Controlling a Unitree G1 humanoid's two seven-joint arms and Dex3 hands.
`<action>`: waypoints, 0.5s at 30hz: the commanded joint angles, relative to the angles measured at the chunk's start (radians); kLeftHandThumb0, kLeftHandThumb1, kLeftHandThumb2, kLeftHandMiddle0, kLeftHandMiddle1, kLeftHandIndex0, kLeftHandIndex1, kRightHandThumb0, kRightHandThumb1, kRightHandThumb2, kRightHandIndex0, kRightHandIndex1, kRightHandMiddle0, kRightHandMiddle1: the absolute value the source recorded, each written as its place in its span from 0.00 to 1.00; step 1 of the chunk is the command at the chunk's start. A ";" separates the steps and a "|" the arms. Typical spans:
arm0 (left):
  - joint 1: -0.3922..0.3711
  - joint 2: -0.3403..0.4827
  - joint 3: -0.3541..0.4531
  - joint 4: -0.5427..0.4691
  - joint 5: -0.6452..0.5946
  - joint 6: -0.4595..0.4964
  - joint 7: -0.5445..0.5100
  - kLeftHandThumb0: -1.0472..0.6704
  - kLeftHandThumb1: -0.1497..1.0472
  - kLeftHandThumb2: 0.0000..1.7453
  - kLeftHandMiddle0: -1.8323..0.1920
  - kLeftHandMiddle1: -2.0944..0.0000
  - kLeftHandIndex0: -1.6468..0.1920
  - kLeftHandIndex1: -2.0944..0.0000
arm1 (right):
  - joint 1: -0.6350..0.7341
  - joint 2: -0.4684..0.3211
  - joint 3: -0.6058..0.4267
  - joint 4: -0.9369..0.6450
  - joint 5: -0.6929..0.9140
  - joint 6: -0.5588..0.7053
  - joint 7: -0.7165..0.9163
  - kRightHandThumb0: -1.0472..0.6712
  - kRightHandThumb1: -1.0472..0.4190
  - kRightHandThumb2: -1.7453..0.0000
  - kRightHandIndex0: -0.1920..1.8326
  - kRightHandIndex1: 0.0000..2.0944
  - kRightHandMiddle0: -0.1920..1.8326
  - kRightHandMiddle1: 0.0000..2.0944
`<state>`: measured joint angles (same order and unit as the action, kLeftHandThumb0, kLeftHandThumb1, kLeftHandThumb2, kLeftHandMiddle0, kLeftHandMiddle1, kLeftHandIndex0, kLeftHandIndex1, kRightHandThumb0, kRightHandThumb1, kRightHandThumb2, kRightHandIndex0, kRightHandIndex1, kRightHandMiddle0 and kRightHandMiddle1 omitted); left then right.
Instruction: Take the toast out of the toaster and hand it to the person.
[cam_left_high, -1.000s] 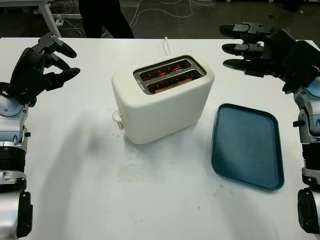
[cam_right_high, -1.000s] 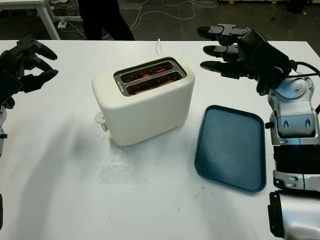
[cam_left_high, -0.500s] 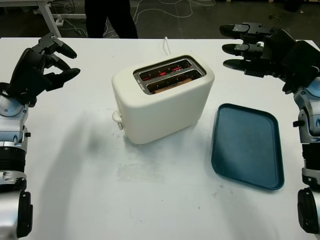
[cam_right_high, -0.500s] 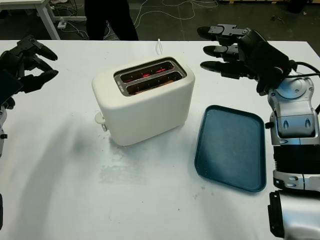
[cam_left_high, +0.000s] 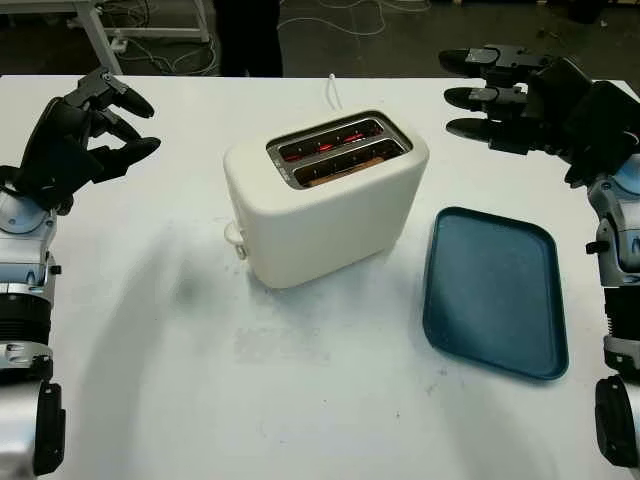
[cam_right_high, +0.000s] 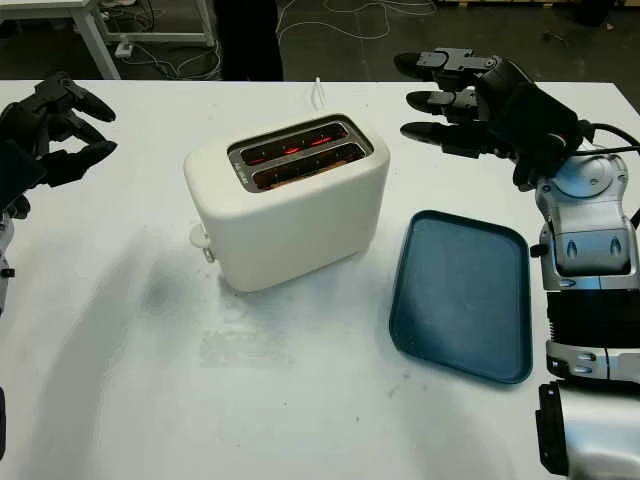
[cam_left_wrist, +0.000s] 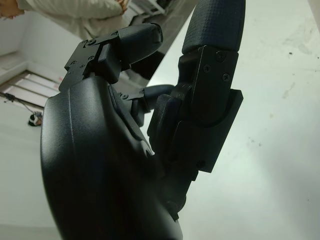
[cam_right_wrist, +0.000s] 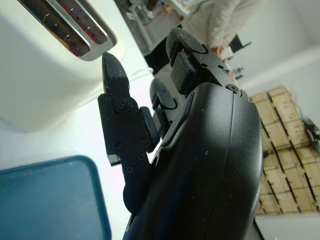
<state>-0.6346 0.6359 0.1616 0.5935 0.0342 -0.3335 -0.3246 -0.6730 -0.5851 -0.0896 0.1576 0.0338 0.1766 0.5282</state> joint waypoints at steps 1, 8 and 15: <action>-0.006 0.001 0.009 -0.005 -0.014 -0.001 0.002 0.00 0.89 0.11 0.76 0.24 0.78 0.27 | -0.001 0.000 -0.001 -0.010 0.002 -0.011 -0.007 0.49 0.09 0.96 0.35 0.00 0.33 0.00; -0.004 0.003 0.004 -0.011 -0.002 0.008 0.008 0.00 0.89 0.11 0.77 0.24 0.80 0.26 | 0.000 0.000 0.000 -0.022 -0.003 0.002 -0.009 0.47 0.09 0.96 0.35 0.00 0.34 0.00; -0.004 0.001 0.011 -0.015 -0.011 0.010 0.009 0.00 0.89 0.11 0.78 0.23 0.80 0.25 | -0.005 -0.007 0.006 -0.021 -0.014 -0.007 -0.006 0.48 0.09 0.96 0.35 0.00 0.34 0.00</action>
<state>-0.6346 0.6359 0.1630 0.5868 0.0346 -0.3306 -0.3234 -0.6730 -0.5856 -0.0876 0.1556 0.0228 0.1765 0.5282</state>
